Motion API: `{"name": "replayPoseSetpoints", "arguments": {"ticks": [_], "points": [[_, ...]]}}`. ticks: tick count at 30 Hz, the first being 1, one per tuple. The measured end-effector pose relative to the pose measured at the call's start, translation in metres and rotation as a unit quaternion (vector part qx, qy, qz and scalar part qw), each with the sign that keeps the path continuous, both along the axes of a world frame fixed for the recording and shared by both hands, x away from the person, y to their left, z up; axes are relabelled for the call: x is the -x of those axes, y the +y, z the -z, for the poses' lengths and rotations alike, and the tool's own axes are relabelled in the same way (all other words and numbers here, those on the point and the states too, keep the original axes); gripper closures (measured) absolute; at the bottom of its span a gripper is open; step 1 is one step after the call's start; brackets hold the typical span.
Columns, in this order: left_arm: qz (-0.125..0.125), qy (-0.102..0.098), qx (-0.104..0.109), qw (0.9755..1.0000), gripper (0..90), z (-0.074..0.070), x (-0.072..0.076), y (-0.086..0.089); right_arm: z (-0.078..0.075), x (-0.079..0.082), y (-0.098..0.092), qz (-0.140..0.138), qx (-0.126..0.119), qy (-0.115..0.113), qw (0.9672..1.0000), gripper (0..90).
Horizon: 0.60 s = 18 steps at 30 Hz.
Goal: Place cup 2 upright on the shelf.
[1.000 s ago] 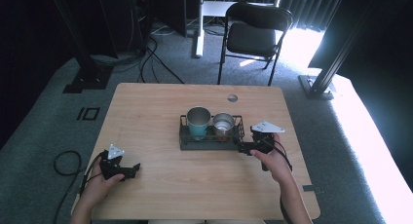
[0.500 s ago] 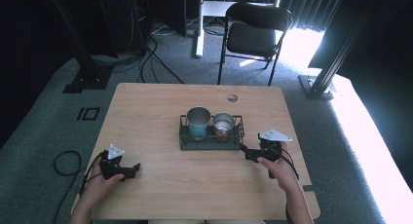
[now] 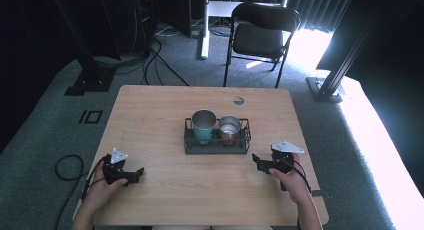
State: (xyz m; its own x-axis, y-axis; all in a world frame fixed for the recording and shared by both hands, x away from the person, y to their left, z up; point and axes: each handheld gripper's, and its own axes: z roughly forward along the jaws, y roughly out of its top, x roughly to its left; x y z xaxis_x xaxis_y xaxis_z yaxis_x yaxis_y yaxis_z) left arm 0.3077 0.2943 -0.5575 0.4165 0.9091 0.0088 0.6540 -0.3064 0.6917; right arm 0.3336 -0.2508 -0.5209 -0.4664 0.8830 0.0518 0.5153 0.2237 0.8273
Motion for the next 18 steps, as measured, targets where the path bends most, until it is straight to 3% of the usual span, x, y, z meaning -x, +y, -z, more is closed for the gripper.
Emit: {"name": "replayPoseSetpoints", "arguments": {"ticks": [18], "points": [[0.000, 0.000, 0.000, 1.0000, 3.2, 0.000, 0.000, 0.000, 0.019, 0.013, -0.020, 0.030, 0.012, 0.027, 0.9991, 12.1]]}}
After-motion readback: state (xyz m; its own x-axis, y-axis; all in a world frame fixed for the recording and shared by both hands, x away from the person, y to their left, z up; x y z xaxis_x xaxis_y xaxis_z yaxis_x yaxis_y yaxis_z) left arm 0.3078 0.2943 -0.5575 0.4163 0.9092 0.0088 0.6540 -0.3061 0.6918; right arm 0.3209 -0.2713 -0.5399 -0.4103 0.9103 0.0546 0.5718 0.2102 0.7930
